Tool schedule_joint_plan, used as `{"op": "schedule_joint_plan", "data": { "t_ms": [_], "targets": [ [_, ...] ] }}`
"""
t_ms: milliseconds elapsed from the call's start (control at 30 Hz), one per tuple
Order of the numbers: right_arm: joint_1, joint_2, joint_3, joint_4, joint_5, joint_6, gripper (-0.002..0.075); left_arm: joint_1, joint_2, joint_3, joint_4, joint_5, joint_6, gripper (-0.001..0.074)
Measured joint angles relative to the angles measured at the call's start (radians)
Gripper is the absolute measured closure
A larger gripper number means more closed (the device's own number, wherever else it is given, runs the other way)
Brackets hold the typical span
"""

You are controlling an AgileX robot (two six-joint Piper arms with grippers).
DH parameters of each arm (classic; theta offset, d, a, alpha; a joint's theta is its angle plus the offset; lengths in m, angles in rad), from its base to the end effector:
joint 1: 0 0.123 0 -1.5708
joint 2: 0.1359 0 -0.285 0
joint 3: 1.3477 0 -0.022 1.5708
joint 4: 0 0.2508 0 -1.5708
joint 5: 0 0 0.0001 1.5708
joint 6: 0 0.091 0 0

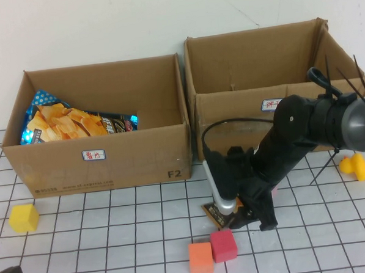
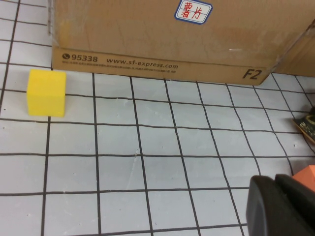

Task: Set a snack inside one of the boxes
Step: Pick up the biscuit

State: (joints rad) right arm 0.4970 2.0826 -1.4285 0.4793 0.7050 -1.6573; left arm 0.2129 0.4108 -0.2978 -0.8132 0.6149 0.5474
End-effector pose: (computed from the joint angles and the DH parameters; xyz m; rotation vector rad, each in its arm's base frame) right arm 0.3611 0.2269 0.1528 -2.1363 1.6393 0.1949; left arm 0.0874 -0.0202 0.2487 -0.1135 2.0222 -0.4115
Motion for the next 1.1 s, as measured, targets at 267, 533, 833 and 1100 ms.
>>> {"op": "schedule_joint_plan", "data": {
  "t_ms": [267,533,833,1100],
  "targets": [
    [0.000,-0.005,0.000,0.000,-0.048,0.081,0.0248,0.000,0.000,0.000,-0.002,0.000,0.002,0.0736],
    [0.000,0.007,0.000,0.000,-0.015,0.129,0.0250,0.000,0.000,0.000,-0.005,0.000,0.005,0.0736],
    [0.000,0.011,0.000,-0.002,-0.021,0.131,0.0347,0.000,0.000,0.000,-0.005,0.000,0.006,0.0736],
    [0.000,0.005,0.000,-0.013,-0.016,0.134,0.0384,0.000,0.000,0.000,-0.016,0.002,0.019,0.0736]
  ]
}}
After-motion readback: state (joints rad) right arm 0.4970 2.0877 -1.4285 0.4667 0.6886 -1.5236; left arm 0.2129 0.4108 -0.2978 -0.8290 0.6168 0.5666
